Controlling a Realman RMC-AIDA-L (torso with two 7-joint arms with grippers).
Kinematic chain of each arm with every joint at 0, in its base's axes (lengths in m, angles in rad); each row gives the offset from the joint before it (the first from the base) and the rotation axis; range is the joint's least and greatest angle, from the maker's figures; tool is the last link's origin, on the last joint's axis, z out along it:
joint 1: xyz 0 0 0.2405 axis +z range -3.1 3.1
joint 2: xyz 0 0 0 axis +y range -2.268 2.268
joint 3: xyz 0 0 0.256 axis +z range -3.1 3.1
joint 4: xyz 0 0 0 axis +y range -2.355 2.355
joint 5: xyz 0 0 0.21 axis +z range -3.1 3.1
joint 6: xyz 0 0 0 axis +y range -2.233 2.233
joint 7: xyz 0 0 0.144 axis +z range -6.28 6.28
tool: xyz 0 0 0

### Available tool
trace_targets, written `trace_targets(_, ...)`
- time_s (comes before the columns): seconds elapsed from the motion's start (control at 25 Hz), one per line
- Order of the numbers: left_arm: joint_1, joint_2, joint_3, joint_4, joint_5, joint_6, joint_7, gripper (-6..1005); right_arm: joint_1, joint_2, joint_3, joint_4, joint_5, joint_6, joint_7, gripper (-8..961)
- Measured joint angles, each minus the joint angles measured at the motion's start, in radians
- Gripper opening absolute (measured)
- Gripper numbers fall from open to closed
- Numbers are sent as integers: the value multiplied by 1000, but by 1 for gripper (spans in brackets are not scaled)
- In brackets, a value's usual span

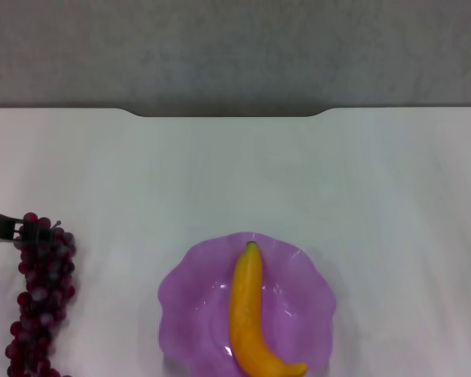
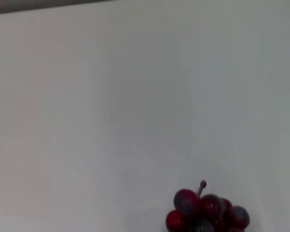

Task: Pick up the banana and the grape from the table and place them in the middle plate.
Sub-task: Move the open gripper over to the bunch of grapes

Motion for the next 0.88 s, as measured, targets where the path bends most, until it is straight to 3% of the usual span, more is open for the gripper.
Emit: trace_targets(0.88,-40,8,-3,99,0,9,7,792,6,0,-4,0,-1,2,0,770)
